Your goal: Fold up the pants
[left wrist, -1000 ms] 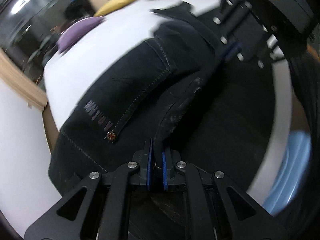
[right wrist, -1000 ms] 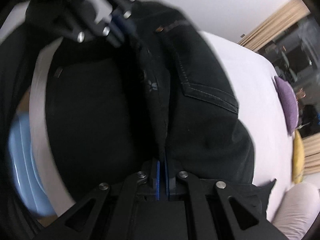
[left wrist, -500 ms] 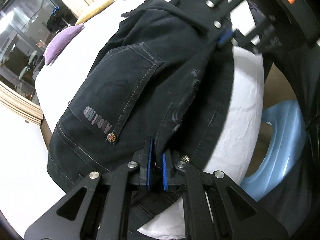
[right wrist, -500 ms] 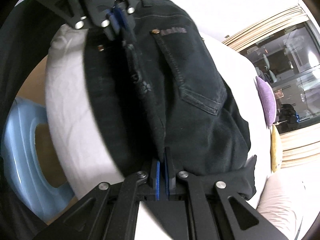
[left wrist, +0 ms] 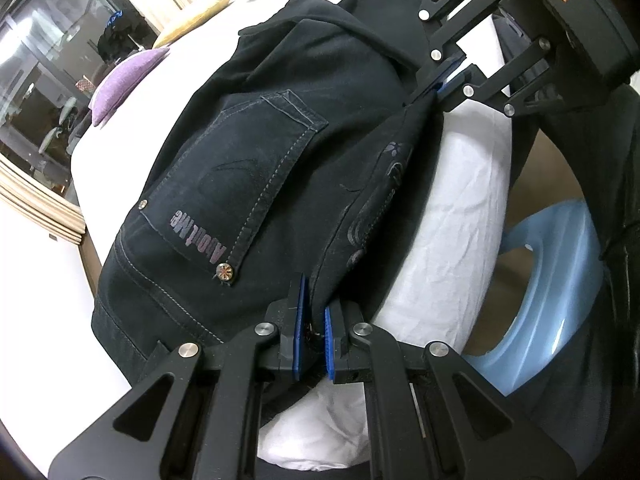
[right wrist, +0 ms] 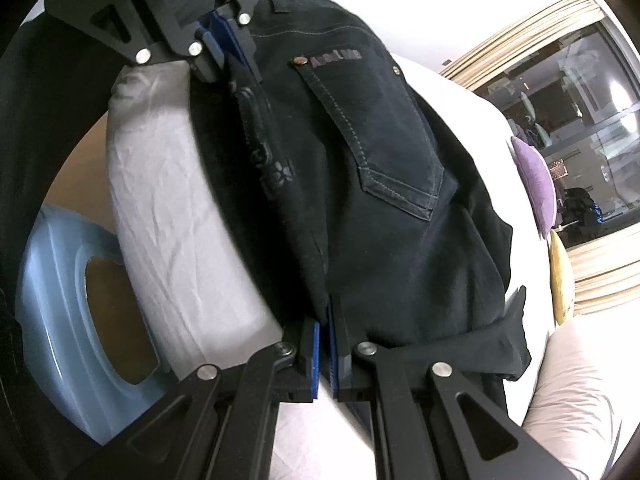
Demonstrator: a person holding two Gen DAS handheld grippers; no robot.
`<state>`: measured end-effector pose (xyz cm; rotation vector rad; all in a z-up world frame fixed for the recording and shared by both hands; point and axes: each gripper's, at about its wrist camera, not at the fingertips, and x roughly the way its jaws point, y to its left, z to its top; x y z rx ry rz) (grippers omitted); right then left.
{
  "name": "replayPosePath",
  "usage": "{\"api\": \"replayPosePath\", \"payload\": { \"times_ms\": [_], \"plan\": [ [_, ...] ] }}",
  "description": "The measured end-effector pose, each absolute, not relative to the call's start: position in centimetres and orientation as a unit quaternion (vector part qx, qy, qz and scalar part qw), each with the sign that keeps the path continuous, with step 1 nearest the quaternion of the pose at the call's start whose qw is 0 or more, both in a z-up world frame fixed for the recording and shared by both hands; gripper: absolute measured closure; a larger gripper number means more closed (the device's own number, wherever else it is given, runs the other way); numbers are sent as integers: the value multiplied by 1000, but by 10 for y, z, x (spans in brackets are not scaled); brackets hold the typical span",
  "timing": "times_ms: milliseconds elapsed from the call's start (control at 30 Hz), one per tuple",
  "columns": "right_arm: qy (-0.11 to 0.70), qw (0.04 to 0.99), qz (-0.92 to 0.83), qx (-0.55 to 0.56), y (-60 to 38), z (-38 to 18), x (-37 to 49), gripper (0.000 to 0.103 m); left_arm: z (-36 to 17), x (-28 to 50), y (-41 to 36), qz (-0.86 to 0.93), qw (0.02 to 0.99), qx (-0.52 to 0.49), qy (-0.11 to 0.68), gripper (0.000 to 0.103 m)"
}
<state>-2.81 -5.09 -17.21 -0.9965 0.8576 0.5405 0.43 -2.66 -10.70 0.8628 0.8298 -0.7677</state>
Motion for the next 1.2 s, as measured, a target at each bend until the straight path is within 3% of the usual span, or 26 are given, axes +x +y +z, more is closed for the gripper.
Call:
{"api": "replayPosePath", "payload": {
  "times_ms": [200,400,667,767,867,967,1033,1100,1200],
  "plan": [
    [395,757,246,-458,-45,-183,-30,96,-110,11,-26,-354,746,403,394,94],
    [394,770,245,-438,-47,-188,-28,96,-86,18,-15,-367,738,348,447,74],
    [389,782,231,-428,-43,-193,-28,96,-30,49,-12,-361,789,239,435,74],
    [392,795,225,-405,-45,-193,-27,95,-42,74,-40,-341,808,210,432,74],
    [393,814,219,-367,-52,-190,-26,95,-97,101,-62,-296,794,204,491,74],
    [412,837,205,-297,-70,-181,-21,75,-119,113,-54,-280,810,133,498,73],
    [437,848,214,-211,-94,-166,-15,35,-116,115,-52,-267,814,107,504,73],
    [439,862,214,-134,-118,-148,-8,28,-117,112,-59,-258,818,125,498,73],
    [433,886,160,-42,-162,-115,26,27,-119,114,-65,-253,820,128,498,73]
  ]
}}
